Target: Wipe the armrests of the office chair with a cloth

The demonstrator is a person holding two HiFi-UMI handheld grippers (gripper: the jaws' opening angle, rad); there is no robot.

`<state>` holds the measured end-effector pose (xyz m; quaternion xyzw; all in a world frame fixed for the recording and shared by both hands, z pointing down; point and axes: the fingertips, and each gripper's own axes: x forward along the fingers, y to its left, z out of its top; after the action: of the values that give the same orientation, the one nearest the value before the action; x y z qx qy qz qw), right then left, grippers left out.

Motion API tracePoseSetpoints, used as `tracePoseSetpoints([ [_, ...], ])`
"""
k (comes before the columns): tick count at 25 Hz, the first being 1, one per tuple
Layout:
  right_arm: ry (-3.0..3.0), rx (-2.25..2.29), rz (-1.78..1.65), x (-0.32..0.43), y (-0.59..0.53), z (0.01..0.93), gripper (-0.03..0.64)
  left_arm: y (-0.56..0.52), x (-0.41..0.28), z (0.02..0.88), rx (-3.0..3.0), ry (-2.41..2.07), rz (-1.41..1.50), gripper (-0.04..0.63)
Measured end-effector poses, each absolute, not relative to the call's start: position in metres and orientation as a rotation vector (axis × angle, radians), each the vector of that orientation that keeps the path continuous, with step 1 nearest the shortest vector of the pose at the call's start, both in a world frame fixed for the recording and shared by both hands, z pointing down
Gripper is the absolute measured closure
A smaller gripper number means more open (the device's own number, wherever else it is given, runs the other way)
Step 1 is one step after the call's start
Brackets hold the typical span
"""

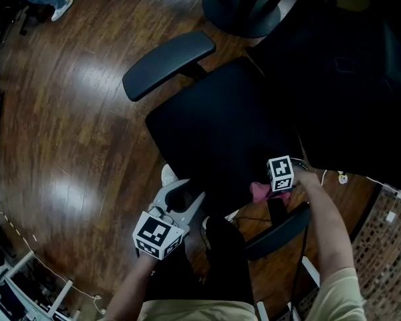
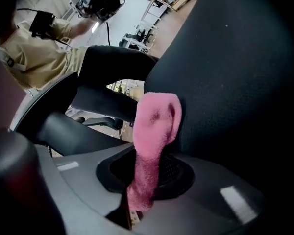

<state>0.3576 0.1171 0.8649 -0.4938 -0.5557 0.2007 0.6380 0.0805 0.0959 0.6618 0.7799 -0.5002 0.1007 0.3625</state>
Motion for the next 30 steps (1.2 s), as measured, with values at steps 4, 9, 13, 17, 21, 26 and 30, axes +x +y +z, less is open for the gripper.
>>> tracePoseSetpoints([
  [4,-1.211,-1.216,0.429,0.364,0.118,0.818,0.552,0.099,0.090,0.654,2.032,-1.256,0.272,0.466],
  [9,-1.092,-1.348,0.614,0.366,0.121,0.735,0.551,0.095,0.110,0.656,2.059,-1.215,0.282,0.466],
  [13,-1.145,-1.276,0.607,0.362,0.120,0.768,0.551,0.094,0.127,0.664,2.040,-1.195,0.260,0.467],
  [17,-1.254,-1.082,0.551,0.354,0.127,0.841,0.551,0.095,0.134,0.667,2.023,-1.187,0.248,0.467],
  [21,-1.244,-1.036,0.489,0.359,0.121,0.867,0.552,0.087,0.127,0.662,2.042,-1.203,0.245,0.468],
  [26,-1.278,-0.989,0.374,0.367,0.106,0.855,0.551,0.082,0.116,0.656,2.050,-1.226,0.252,0.469],
  [30,-1.501,-0.899,0.234,0.335,0.086,0.806,0.551,0.080,0.107,0.636,2.061,-1.237,0.252,0.469],
])
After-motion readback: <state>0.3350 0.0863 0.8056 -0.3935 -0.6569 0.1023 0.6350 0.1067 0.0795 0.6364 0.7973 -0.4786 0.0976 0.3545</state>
